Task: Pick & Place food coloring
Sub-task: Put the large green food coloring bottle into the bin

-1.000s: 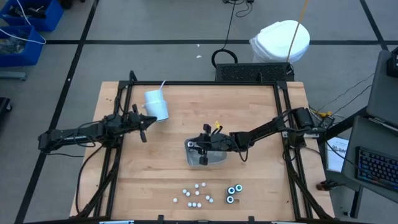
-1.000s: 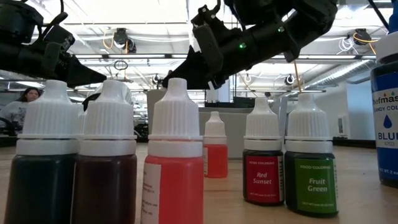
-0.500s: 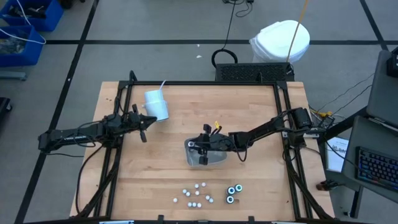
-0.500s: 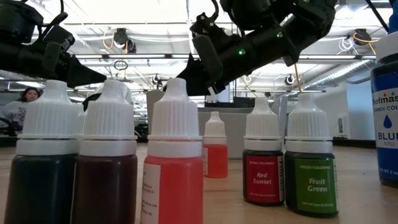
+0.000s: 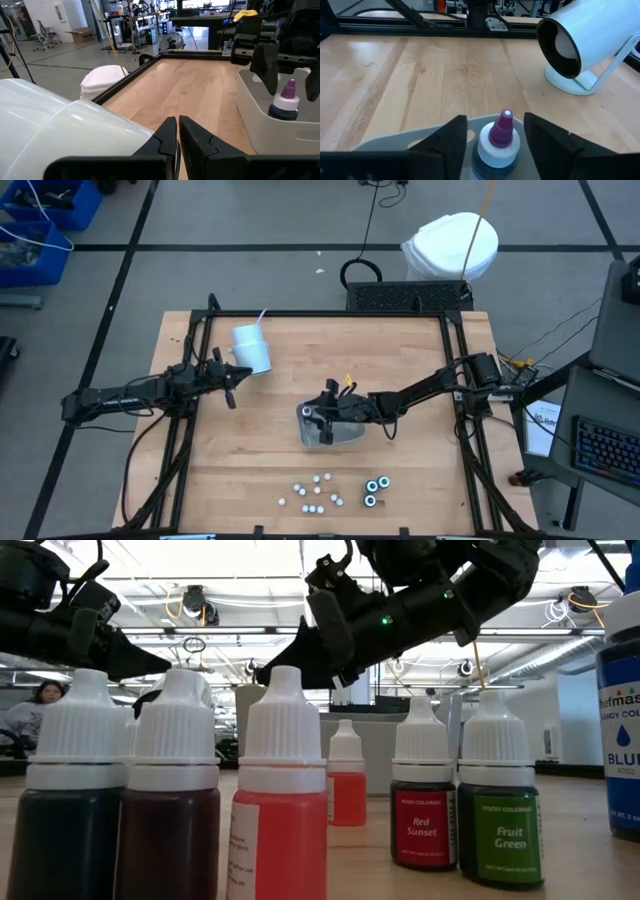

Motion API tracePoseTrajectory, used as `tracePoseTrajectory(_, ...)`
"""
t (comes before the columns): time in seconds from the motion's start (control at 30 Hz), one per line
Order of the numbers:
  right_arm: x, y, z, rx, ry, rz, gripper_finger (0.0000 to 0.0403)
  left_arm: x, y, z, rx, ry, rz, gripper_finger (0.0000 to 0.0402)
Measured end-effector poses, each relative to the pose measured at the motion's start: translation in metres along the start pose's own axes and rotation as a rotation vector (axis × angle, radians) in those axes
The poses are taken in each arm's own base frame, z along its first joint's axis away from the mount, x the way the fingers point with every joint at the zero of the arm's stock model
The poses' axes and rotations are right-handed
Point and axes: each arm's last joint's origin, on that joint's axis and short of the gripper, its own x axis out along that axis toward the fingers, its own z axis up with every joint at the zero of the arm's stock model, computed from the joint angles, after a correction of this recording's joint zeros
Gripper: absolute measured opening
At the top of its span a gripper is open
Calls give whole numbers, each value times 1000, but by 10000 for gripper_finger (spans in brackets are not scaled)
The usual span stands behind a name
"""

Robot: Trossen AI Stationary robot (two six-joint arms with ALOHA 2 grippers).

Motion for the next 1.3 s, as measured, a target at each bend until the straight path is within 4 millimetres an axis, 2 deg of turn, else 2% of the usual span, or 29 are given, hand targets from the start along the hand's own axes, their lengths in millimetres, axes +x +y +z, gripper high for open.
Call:
tracePoseTrajectory(0.2, -2, 0, 6, -22, -28, -1, 240, 0, 0, 0, 0, 1, 0, 26)
tracePoseTrajectory(0.37, -19, -2, 25, -49, -23, 2, 255, 0, 0, 0, 0, 2, -1, 26)
tracePoseTrajectory(0.57, -66, -10, 57, -94, 73, 10, 255, 0, 0, 0, 0, 5, -2, 26)
tracePoseTrajectory(0.63, -85, -13, 66, -90, 53, 12, 248, 0, 0, 0, 0, 5, -2, 26)
tracePoseTrajectory(0.73, -117, -21, 70, -93, -18, 15, 222, 0, 0, -1, 0, 6, -2, 26)
tracePoseTrajectory(0.8, -139, -27, 64, -88, -55, 17, 192, 0, 0, -1, 0, 6, -2, 26)
tracePoseTrajectory(0.93, -177, -41, 35, 11, -153, -13, 113, 0, 0, 0, 0, 6, -2, 26)
tracePoseTrajectory(1.1, -205, -50, -9, 59, -226, -17, 15, 0, 0, -1, -31, 7, -2, 26)
tracePoseTrajectory(1.3, -217, -56, -44, 61, -281, -18, 13, 0, 0, 0, -54, 3, -1, 26)
